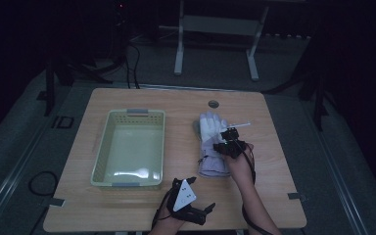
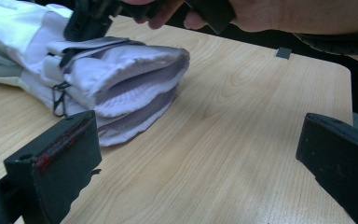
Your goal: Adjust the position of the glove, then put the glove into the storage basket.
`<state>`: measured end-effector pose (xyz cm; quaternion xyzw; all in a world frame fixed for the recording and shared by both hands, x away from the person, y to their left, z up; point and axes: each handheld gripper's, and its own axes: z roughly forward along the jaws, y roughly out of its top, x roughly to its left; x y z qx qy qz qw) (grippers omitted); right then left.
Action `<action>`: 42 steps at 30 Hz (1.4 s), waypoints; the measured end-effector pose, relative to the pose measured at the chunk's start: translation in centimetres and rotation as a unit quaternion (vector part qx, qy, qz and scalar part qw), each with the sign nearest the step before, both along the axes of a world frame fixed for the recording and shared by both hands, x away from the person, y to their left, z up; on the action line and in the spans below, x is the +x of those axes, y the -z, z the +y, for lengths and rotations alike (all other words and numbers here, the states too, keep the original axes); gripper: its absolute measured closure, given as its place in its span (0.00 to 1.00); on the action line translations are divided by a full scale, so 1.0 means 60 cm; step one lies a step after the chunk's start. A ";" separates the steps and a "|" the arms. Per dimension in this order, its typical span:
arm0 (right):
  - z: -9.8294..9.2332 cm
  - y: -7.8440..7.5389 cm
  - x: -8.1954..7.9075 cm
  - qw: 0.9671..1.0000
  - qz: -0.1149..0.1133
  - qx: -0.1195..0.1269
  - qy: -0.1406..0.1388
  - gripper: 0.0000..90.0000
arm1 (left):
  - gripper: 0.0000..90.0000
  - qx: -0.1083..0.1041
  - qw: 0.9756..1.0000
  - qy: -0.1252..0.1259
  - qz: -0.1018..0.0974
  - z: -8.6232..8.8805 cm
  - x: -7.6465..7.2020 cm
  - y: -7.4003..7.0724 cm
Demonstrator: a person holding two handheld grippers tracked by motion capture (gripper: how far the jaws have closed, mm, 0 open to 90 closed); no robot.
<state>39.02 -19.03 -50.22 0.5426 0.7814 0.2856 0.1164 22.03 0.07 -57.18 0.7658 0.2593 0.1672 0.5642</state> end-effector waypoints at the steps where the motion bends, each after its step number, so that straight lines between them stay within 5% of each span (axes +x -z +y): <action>1: -0.003 0.000 0.000 1.000 -0.001 -0.007 -0.002 0.88 | 0.00 0.000 1.000 0.000 0.000 0.000 0.000 0.000; 6: -0.025 -0.006 0.000 0.999 -0.012 -0.030 0.010 0.86 | 0.00 0.000 1.000 0.000 0.000 0.000 0.000 0.000; 12: -0.040 -0.025 -0.006 0.999 -0.026 -0.006 -0.024 0.67 | 0.00 -0.001 1.000 0.000 0.000 0.000 0.001 0.000; 20: -0.072 -0.062 -0.021 0.997 -0.063 0.025 -0.037 0.16 | 0.00 -0.003 1.000 -0.017 0.011 0.006 0.006 0.000; 25: -0.083 -0.067 -0.034 0.990 -0.108 0.026 -0.082 0.15 | 0.00 0.009 1.000 -0.021 0.010 0.001 0.005 0.000; 31: -0.105 -0.064 -0.042 0.983 -0.142 -0.004 -0.115 0.15 | 0.00 0.013 0.999 -0.028 0.017 0.000 0.011 -0.001; 38: -0.138 -0.069 -0.049 0.987 -0.125 0.026 -0.097 0.18 | 0.00 0.008 1.000 -0.003 0.013 0.008 0.022 -0.011; 41: -0.146 -0.067 -0.053 0.987 -0.120 0.028 -0.105 0.16 | 0.00 0.028 0.999 -0.033 0.025 0.003 0.025 -0.031; 42: -0.150 -0.065 -0.054 0.987 -0.119 0.026 -0.106 0.16 | 0.00 0.016 0.998 -0.042 0.032 0.005 0.024 -0.038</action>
